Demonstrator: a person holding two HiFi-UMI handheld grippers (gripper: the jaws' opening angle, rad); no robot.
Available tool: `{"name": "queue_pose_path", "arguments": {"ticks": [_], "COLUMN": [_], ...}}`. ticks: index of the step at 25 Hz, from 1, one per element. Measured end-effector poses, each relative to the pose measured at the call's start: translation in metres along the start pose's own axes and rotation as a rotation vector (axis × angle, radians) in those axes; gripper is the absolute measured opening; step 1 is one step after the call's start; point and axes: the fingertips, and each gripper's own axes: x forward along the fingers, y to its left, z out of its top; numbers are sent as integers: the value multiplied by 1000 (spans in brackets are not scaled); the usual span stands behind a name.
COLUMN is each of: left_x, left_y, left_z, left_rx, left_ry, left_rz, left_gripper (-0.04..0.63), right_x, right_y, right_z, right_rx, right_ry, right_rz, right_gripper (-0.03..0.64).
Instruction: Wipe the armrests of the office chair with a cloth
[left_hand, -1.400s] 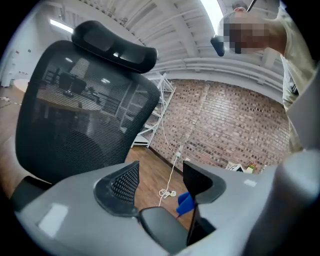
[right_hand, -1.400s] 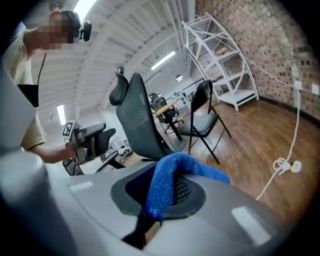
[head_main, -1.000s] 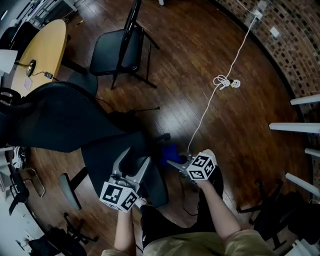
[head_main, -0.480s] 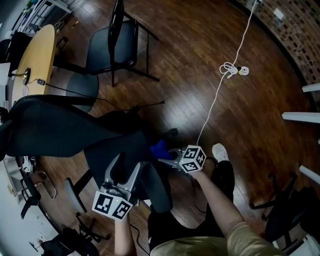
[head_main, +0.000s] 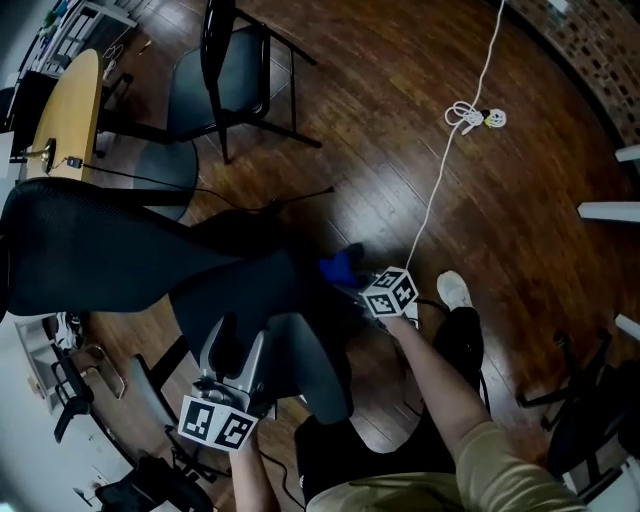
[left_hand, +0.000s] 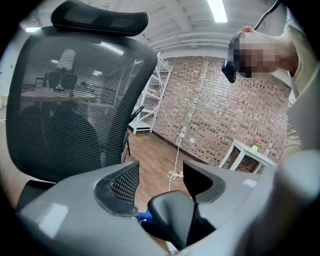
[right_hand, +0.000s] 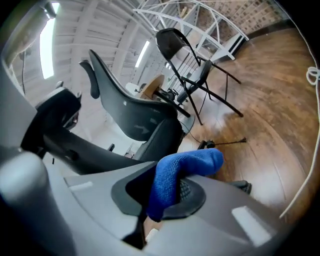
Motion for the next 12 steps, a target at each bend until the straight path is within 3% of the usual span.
{"name": "queue_pose_path", "arguments": {"ticks": [3, 6, 9, 12], "left_x": [-8, -12, -17, -16], "left_y": [-9, -15, -15, -17], "left_z": [4, 13, 18, 14], "left_rx": [-5, -5, -10, -14], "left_ry": [8, 8, 9, 15], "left_rz": [-7, -22, -18, -8], "left_gripper": [259, 258, 258, 258], "right_x": [-51, -89, -84, -73], "right_y": [58, 132, 179, 204], "right_z": [10, -2, -24, -19], "right_rx": [-102, -248, -369, -378], "right_ry": [-55, 4, 98, 38], "right_rz": [165, 338, 412, 485], "right_gripper": [15, 17, 17, 17]}}
